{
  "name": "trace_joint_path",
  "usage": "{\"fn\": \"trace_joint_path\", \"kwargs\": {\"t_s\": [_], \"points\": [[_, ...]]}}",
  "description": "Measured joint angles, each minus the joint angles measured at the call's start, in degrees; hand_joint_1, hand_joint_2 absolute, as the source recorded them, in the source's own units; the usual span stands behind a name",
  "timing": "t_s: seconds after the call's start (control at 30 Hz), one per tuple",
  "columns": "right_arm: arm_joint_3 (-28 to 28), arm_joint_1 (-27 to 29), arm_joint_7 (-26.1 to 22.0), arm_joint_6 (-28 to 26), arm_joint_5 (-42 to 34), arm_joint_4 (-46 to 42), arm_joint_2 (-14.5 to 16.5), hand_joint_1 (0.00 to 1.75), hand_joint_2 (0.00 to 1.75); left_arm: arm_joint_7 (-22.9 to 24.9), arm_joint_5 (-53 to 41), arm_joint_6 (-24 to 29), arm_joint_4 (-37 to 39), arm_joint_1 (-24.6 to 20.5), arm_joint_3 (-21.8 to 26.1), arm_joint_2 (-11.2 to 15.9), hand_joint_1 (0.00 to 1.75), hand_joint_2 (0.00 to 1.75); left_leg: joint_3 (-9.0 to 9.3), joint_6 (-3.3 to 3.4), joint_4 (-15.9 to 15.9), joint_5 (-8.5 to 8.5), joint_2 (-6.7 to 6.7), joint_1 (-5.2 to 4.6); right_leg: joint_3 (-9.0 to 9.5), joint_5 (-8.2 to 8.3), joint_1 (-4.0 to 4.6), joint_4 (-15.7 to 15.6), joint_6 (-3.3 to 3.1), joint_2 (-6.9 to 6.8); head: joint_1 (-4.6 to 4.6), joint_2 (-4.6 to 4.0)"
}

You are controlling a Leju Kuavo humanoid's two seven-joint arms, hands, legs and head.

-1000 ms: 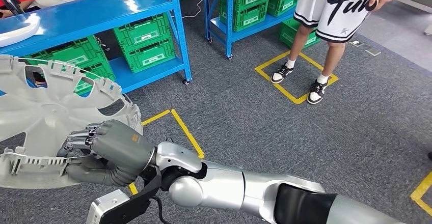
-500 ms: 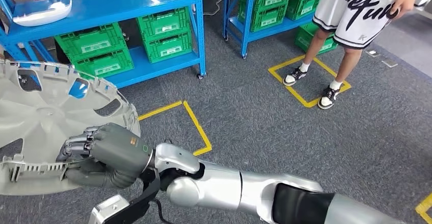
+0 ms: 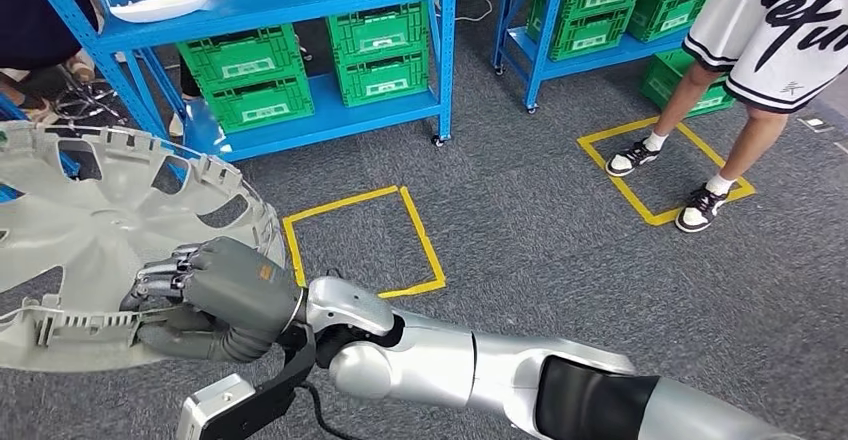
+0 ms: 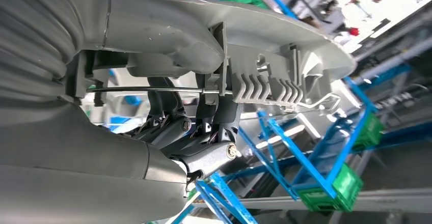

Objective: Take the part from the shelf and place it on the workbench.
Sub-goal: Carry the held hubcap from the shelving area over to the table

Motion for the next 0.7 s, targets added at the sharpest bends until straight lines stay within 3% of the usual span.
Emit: {"fn": "trace_joint_path", "kwargs": {"t_s": [0.03,0.1,0.13,0.17,0.2,0.27,0.33,0.4,0.43,0.5,0.57,0.63,0.67,0.7], "points": [[0.0,0.0,0.0,0.0,0.0,0.0,0.0,1.75,1.75,0.0,0.0,0.0,0.0,-0.1,0.0,0.0,0.00,1.75,-1.40,-0.26,3.1,-1.79,1.43,0.05,-0.06,0.09,-0.02,-0.1,-0.21,-0.66,-0.17,0.00],[0.0,0.0,0.0,-0.1,0.1,0.0,0.0,1.75,1.75,0.1,0.1,0.0,0.0,-0.1,0.0,0.0,0.00,1.75,-4.63,-0.84,10.6,-5.16,2.76,0.25,-0.25,0.12,0.06,0.0,-0.34,-2.06,-0.28,0.00],[0.0,0.0,0.0,-0.1,0.1,0.1,0.0,1.75,1.75,0.1,0.1,0.0,0.0,0.0,0.0,0.0,0.00,1.75,-5.44,-1.06,12.8,-5.68,2.98,0.32,-0.29,0.12,0.08,0.0,-0.35,-2.75,-0.29,0.00],[0.1,0.0,0.1,0.0,0.2,0.1,0.0,1.75,1.75,0.1,0.2,0.0,0.1,0.0,0.0,0.0,0.00,1.75,-5.14,-1.18,12.7,-5.09,3.15,0.38,-0.31,0.11,0.09,0.0,-0.33,-3.39,-0.29,0.00],[0.2,0.0,0.2,0.0,0.4,0.1,0.0,1.75,1.75,0.1,0.3,0.0,0.1,0.1,0.0,0.0,0.00,1.75,-3.65,-1.23,10.3,-3.52,3.49,0.42,-0.30,0.08,0.08,0.1,-0.29,-4.03,-0.30,0.00],[0.4,0.0,0.4,0.0,0.7,0.2,0.1,1.75,1.75,0.1,0.6,0.1,0.1,0.1,0.0,0.0,0.00,1.75,0.78,-1.00,2.2,-0.31,5.51,0.20,-0.32,-0.12,0.23,0.4,0.02,-5.21,-0.34,0.00],[0.5,0.0,0.5,0.0,1.1,0.2,0.3,1.75,1.75,0.0,0.8,0.3,0.1,0.0,0.0,0.0,0.00,1.75,2.94,-0.17,-2.4,0.82,6.82,-0.14,-0.42,-0.27,0.59,0.7,0.53,-6.27,-0.25,0.00],[0.8,-0.1,0.7,0.0,1.4,0.2,0.5,1.75,1.75,-0.1,0.9,0.4,0.1,0.2,0.0,-0.1,0.00,1.75,2.63,0.76,-2.7,0.90,5.89,-0.23,-0.44,-0.28,0.79,0.7,1.06,-7.34,-0.13,0.00],[0.8,-0.1,0.8,0.0,1.6,0.2,0.6,1.75,1.75,-0.1,1.0,0.4,0.1,0.4,0.0,-0.1,0.00,1.75,2.52,1.10,-2.7,1.04,5.31,-0.14,-0.43,-0.47,0.70,0.9,1.41,-7.24,-0.14,0.00],[0.9,-0.1,1.0,0.1,1.9,0.2,0.8,1.75,1.75,0.0,1.0,0.6,0.1,0.6,0.1,-0.1,0.00,1.75,2.33,1.84,-2.9,1.44,4.16,0.09,-1.34,-2.33,0.41,3.3,2.11,-4.85,-0.09,0.00],[0.9,-0.1,1.1,0.1,2.0,0.2,0.8,1.75,1.75,0.1,0.9,0.6,0.1,0.4,0.1,-0.3,0.00,1.75,1.91,2.36,-2.9,1.79,2.92,0.20,-4.48,-6.09,0.18,10.2,2.49,-1.76,0.03,0.00],[1.0,-0.1,1.1,0.1,2.2,0.3,0.7,1.75,1.75,0.1,0.8,0.6,0.1,0.4,0.1,-0.4,0.00,1.75,1.47,2.51,-2.8,2.01,1.45,0.19,-7.52,-8.38,0.14,16.6,2.53,-0.91,0.10,0.00],[1.0,-0.1,1.1,0.1,2.2,0.4,0.7,1.75,1.75,0.1,0.8,0.6,0.1,0.4,0.1,-0.5,0.00,1.75,1.32,2.45,-2.7,2.09,0.68,0.19,-7.74,-7.96,0.11,17.1,2.46,-0.81,0.11,0.00],[1.0,-0.1,1.1,0.2,2.2,0.4,0.6,1.75,1.75,0.1,0.7,0.6,0.1,0.4,0.1,-0.5,0.00,1.75,1.22,2.35,-2.6,2.16,-0.14,0.21,-6.76,-6.48,0.04,15.2,2.34,-0.63,0.12,0.00]]}}
